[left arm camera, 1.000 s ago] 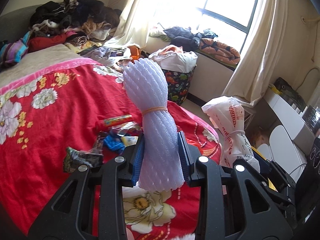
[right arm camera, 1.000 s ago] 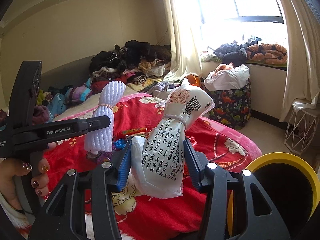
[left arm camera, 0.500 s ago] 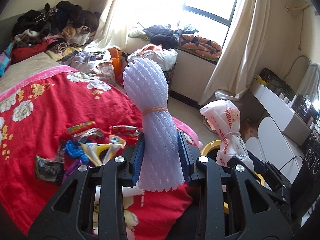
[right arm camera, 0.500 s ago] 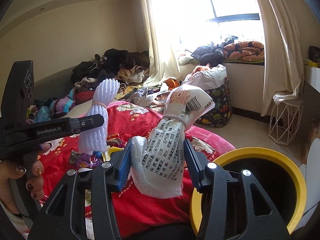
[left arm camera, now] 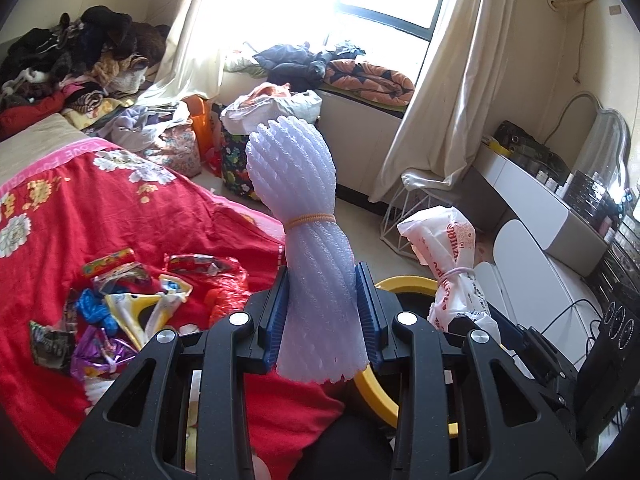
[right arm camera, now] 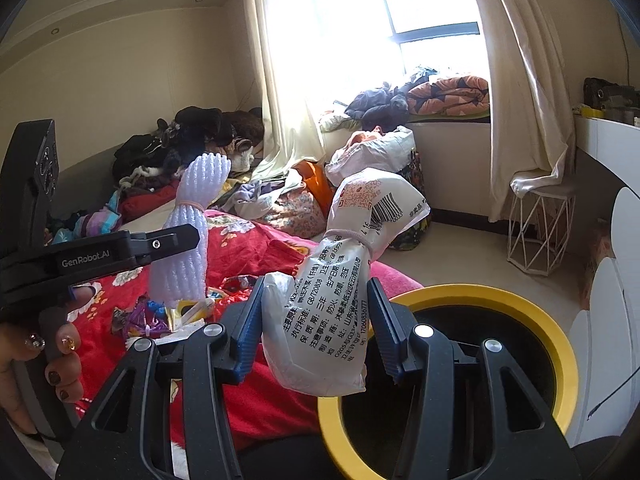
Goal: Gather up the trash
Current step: 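Carry both items over the yellow bin and open both tools to drop them, then move both open tools back from the bin toward the bed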
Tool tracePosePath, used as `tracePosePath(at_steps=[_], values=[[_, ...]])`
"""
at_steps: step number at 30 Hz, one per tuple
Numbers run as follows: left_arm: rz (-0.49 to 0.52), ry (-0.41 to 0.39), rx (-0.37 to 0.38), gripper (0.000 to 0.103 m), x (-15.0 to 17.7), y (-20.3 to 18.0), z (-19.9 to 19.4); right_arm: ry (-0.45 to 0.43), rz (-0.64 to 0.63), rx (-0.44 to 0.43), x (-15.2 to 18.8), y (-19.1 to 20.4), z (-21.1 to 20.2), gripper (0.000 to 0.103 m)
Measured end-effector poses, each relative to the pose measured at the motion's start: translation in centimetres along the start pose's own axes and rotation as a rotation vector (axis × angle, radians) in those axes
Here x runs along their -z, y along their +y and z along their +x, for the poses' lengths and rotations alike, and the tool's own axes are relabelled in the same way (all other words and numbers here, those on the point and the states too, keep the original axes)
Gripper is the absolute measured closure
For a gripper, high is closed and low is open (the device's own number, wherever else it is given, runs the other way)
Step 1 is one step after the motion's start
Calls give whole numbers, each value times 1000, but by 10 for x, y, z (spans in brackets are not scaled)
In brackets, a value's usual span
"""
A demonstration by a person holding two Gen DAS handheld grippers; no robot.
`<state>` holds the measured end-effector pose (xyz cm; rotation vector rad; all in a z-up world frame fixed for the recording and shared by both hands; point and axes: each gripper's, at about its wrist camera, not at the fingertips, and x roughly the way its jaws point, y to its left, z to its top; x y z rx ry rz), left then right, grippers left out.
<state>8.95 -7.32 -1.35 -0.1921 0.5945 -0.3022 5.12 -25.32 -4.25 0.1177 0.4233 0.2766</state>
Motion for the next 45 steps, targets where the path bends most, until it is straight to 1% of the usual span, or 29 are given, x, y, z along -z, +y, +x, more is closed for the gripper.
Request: tracePosePath(at_steps=[13,21,29,32,34,35,36,37,38,40,42,43,45], values=[[48,47,65,77,7,-36,29,20,61,102,9,-34,-14,56],[87,93,107,77,14,-60,51,35,95,139,16,-54,-20,56],[130,128,135,77,18,-84,69,56,121,186,22,-64,-21,55],[136,137,142,77,17,-89,74,70,139,203,25,-69,-18,52],[141,145,147,77,17,-93,78,77,154,223,27,-74,-16,45],[143,149,154,75,17,-95,80,83,168,228,28,-78,-15,34],[144,160,172,75,18,-97,82,90,189,232,29,-84,-14,26],[145,170,189,68,18,-99,84,88,213,237,31,-89,-15,25],[146,166,190,54,18,-100,85,85,235,240,32,-92,-16,25],[141,165,191,42,19,-99,85,81,270,254,32,-101,-17,25],[121,170,184,36,20,-96,86,76,295,269,33,-106,-18,23],[114,169,178,30,20,-94,86,74,301,272,34,-108,-18,23],[105,162,169,26,21,-91,84,70,298,278,34,-108,-17,23]])
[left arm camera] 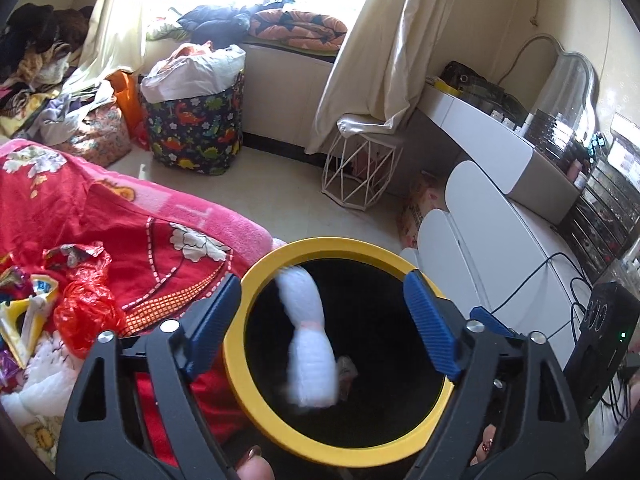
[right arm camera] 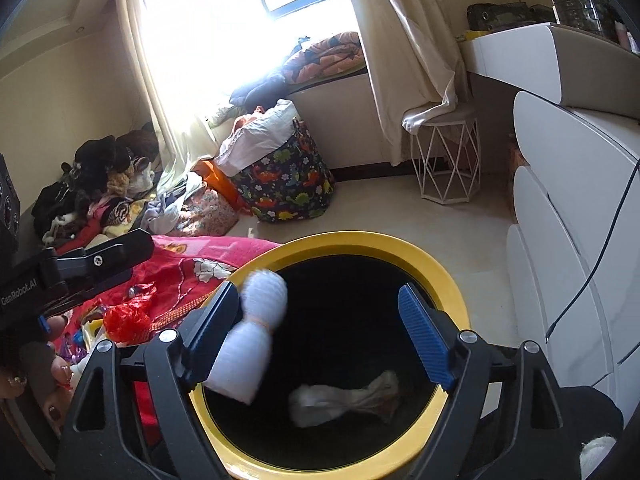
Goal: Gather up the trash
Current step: 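Move both open tools back from the bin toward the bed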
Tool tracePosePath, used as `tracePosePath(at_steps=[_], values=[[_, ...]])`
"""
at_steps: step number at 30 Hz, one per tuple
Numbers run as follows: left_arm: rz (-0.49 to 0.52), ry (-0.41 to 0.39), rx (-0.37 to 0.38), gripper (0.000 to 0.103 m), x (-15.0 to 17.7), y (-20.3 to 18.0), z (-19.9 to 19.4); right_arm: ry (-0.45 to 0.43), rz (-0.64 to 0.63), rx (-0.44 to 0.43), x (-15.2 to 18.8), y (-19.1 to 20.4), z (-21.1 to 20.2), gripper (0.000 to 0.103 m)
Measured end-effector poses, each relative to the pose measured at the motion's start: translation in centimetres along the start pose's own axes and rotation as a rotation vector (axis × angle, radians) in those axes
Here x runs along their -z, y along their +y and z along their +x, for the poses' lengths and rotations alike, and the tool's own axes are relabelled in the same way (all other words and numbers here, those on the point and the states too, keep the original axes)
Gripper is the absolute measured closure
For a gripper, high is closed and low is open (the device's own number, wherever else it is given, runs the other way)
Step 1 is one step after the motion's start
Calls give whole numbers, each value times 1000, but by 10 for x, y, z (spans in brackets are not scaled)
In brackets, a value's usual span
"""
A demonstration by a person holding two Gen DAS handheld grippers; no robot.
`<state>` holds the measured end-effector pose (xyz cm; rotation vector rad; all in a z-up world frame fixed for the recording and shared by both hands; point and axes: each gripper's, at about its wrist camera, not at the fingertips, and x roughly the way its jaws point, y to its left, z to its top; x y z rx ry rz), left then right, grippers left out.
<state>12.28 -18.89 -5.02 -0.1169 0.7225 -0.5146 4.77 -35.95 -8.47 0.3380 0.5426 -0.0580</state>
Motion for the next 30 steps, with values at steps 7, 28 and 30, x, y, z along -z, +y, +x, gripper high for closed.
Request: tracePosePath(at_steps=[7,28,30], values=[[-12,-55,-44,11,6,7,-18,-31,-40,-18,1,7,-3,19],[-12,-209,-154,11,9,40,-81,-110,-208,-90,10,56,-20,12],[-19,-218,-165,11,10,45,-86,-105,-217,-98,12,63,-20,12]])
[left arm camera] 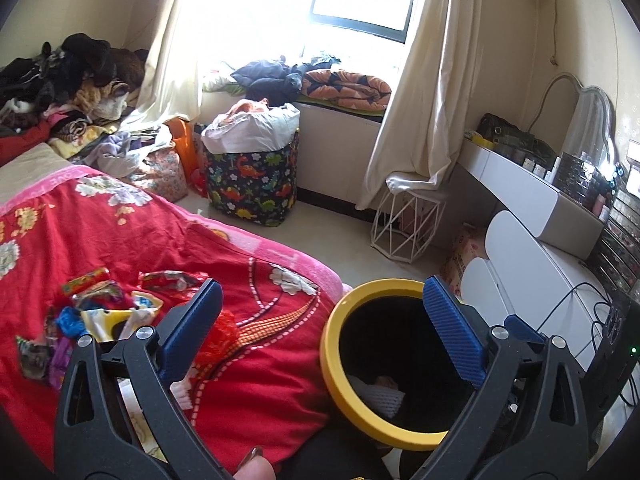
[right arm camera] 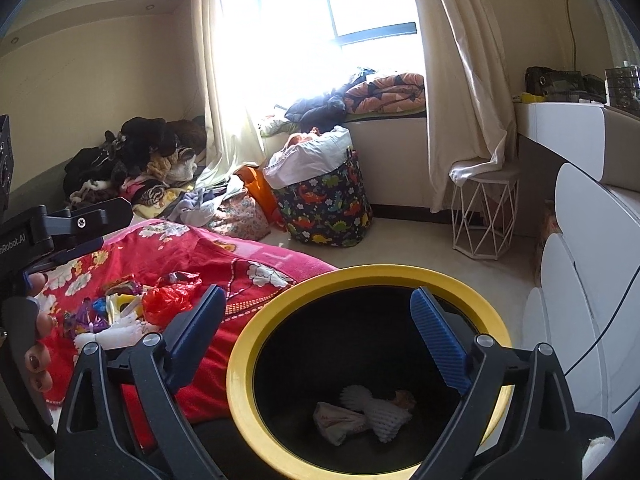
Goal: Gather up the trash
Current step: 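Move both open tools back from the bin toward the bed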
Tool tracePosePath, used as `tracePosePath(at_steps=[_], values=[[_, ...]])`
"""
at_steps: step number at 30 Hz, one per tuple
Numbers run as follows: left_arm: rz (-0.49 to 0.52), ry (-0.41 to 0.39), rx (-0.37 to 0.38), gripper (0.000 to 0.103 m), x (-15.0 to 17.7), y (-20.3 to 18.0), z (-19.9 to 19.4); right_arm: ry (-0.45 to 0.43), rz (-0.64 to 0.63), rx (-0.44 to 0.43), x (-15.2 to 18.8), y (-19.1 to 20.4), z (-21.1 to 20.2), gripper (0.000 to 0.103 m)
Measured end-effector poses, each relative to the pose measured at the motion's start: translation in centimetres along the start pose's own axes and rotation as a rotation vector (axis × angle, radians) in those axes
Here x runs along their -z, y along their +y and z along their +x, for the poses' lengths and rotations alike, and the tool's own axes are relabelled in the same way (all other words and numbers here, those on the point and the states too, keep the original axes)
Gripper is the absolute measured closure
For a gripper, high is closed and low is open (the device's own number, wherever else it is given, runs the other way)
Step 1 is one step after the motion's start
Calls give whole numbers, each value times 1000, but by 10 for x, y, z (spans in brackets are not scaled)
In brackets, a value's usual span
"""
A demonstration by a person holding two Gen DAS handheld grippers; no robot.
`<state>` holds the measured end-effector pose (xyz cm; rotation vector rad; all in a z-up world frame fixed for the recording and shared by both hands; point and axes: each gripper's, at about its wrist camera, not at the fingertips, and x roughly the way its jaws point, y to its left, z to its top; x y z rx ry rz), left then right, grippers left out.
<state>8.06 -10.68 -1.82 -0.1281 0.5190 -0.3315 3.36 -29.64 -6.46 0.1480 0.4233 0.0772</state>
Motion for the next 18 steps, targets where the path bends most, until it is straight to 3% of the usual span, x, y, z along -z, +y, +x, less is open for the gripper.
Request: tracePosePath(at_steps=[18], values=[[-80,-54,-90,11,4,63,-32,20,-143,-115,-9,75,9,8]])
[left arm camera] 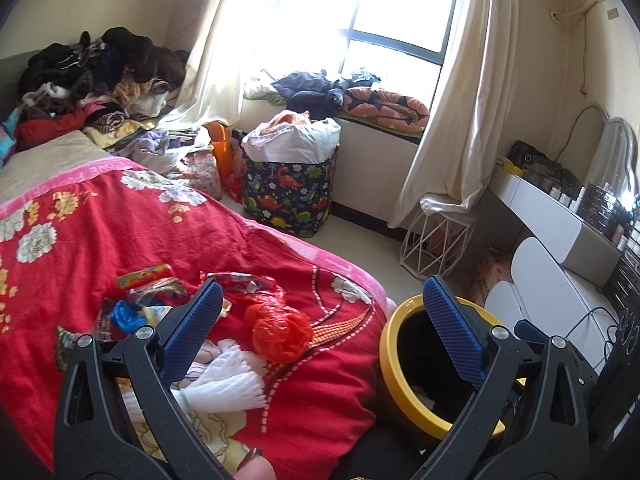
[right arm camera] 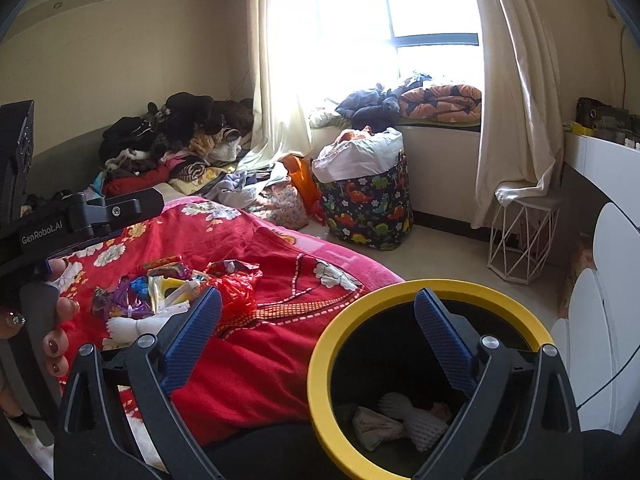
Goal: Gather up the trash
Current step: 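Move both open tools back from the bin toward the bed, then grasp the green snack wrapper with the left tool while the right tool grasps the red plastic bag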
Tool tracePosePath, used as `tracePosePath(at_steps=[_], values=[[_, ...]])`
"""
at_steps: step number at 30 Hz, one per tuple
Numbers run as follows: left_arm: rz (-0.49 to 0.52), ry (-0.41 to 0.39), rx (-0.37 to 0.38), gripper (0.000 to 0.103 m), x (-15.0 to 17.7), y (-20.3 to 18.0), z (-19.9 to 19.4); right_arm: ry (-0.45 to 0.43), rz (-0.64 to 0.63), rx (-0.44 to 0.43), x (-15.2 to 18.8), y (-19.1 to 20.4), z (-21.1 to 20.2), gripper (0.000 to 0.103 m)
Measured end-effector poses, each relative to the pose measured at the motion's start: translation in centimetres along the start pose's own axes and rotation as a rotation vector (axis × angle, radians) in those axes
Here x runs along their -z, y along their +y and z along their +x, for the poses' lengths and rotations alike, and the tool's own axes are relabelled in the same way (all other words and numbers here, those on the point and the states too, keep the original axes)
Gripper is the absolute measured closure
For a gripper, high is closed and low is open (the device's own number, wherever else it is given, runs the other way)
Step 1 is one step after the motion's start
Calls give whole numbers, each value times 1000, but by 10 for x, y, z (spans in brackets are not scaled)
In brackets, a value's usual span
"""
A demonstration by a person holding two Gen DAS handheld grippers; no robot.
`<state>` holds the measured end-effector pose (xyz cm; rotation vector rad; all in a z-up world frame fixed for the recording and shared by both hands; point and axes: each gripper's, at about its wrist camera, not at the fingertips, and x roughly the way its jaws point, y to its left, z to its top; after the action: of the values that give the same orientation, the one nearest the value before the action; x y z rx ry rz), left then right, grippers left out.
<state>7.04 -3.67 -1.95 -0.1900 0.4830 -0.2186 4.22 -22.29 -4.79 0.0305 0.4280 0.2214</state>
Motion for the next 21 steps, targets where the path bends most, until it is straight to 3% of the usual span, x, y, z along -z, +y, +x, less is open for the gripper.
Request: tracePosePath(at_steps=[21], values=[[-93,-64,-131,11,-10,72,-25,23,-96,-99,-27,73,42,8]])
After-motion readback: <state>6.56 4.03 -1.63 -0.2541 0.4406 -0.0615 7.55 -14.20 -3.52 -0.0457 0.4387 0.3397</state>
